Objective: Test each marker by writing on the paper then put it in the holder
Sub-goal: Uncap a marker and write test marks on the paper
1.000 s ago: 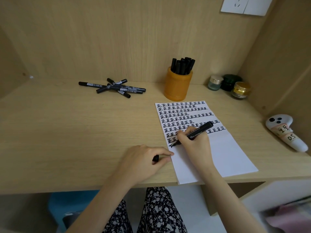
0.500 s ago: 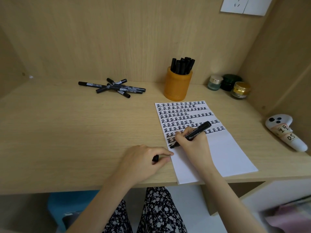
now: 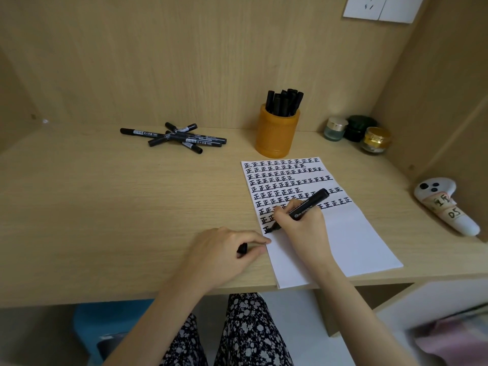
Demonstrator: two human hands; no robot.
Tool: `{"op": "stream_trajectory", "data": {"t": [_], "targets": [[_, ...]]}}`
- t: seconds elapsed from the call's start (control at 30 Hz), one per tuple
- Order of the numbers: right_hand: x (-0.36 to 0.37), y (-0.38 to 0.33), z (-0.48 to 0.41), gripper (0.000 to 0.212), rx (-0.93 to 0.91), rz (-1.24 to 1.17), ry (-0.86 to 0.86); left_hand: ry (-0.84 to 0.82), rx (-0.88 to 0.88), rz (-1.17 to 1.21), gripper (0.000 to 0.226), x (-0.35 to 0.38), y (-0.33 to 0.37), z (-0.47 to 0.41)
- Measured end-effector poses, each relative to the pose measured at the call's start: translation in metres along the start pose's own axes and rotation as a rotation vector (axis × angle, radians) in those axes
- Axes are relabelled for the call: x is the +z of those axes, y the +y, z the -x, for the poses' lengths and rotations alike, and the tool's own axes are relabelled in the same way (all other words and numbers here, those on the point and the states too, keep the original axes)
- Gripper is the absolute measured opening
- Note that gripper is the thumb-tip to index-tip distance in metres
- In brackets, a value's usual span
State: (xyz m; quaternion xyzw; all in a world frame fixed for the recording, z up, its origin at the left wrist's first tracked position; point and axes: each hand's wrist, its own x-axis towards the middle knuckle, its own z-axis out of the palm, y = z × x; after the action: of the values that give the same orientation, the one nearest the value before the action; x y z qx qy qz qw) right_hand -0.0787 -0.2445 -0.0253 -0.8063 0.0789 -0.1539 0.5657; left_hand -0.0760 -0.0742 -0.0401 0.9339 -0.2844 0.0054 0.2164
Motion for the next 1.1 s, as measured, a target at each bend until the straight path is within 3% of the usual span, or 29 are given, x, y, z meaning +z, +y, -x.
{"op": "stream_trajectory", "data": {"t": [0.13,0.43,0.6,0.8,0.93,1.1], "targets": [[-0.001,0.001,-0.001,0.025,0.012,0.004,0.074,0.003,0.008,0.002,0.037,0.002,-0.001,-0.001],[-0.001,0.003,0.000,0.024,0.004,-0.025,0.072,0.008,0.014,-0.001,0.033,0.001,0.000,0.000],[-0.005,0.003,-0.002,0.024,0.029,-0.185,0.118,0.012,0.019,0.046,0.031,-0.008,0.007,0.003],[-0.012,0.002,-0.003,0.020,0.033,-0.413,0.099,0.093,-0.070,0.462,0.018,-0.008,0.005,0.006],[-0.019,0.000,-0.005,0.024,0.061,-0.453,0.073,0.136,-0.119,0.609,0.017,-0.010,0.006,0.005],[-0.017,-0.012,-0.002,0.025,0.107,-0.597,-0.095,0.227,-0.200,0.807,0.026,-0.015,0.005,0.003]]}}
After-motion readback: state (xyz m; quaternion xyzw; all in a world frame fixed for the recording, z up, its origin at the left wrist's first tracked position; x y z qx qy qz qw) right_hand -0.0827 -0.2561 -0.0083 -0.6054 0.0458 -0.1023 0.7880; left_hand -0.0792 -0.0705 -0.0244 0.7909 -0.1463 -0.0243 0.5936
